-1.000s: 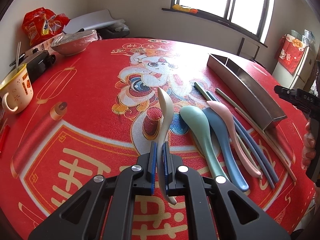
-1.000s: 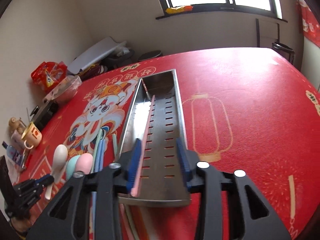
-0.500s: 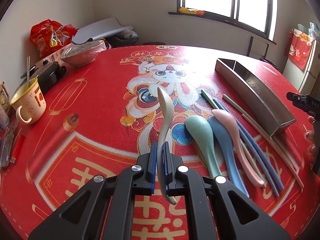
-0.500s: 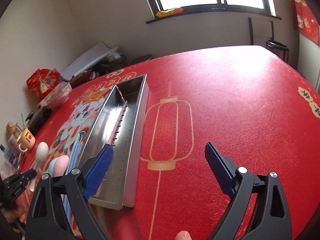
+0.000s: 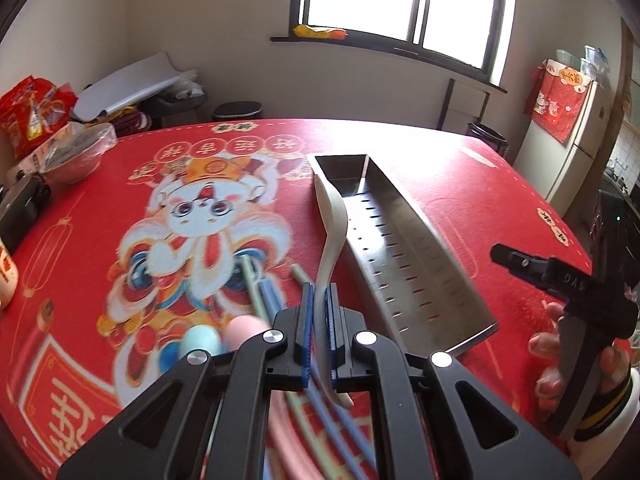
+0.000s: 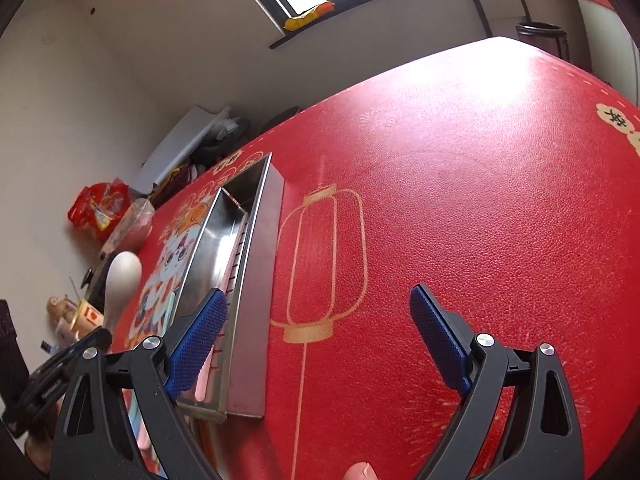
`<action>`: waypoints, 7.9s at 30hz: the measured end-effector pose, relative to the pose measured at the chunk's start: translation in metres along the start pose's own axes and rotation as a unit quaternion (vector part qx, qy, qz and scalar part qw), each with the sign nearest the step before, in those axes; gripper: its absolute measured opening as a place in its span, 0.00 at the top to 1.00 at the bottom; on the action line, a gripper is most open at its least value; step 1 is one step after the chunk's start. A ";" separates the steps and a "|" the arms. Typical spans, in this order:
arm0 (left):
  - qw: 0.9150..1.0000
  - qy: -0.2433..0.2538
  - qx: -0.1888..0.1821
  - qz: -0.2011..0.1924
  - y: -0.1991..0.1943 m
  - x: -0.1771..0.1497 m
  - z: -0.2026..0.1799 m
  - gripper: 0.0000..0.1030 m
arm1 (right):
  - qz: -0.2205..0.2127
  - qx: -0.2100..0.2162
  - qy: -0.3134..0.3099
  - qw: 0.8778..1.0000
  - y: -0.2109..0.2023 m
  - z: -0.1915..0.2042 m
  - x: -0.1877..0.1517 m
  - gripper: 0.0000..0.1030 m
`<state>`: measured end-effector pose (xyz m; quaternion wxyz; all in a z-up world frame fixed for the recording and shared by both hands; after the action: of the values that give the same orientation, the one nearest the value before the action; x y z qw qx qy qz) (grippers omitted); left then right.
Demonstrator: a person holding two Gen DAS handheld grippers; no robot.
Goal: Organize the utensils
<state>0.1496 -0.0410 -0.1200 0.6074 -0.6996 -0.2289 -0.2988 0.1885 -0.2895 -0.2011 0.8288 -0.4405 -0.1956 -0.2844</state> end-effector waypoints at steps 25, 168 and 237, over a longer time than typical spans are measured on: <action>0.990 0.060 0.073 0.102 0.124 0.039 -0.065 0.93 | 0.022 0.026 0.043 0.999 0.009 -0.016 0.002 0.13; 0.997 0.032 -0.035 0.061 -0.021 -0.109 0.109 0.89 | 0.154 -0.074 -0.313 0.934 0.001 0.151 -0.143 0.84; 0.998 -0.031 -0.034 0.045 -0.027 -0.107 0.133 0.94 | 0.105 -0.049 -0.032 0.993 0.086 0.122 -0.008 0.94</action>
<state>0.0734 0.0989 -0.1863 0.5884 -0.7386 -0.2056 -0.2569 0.2290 -0.1461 -0.1938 0.8244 -0.5079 -0.1609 -0.1911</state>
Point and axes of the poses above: each gripper's, at about its wrist camera, not at the fingertips, and y roughly the way its jaws point, z to its left, x to its top, the point moved 3 cm from there along y, roughly the way its jaws point, and after that the axes turned 2 degrees about z, right-handed, at the moved point
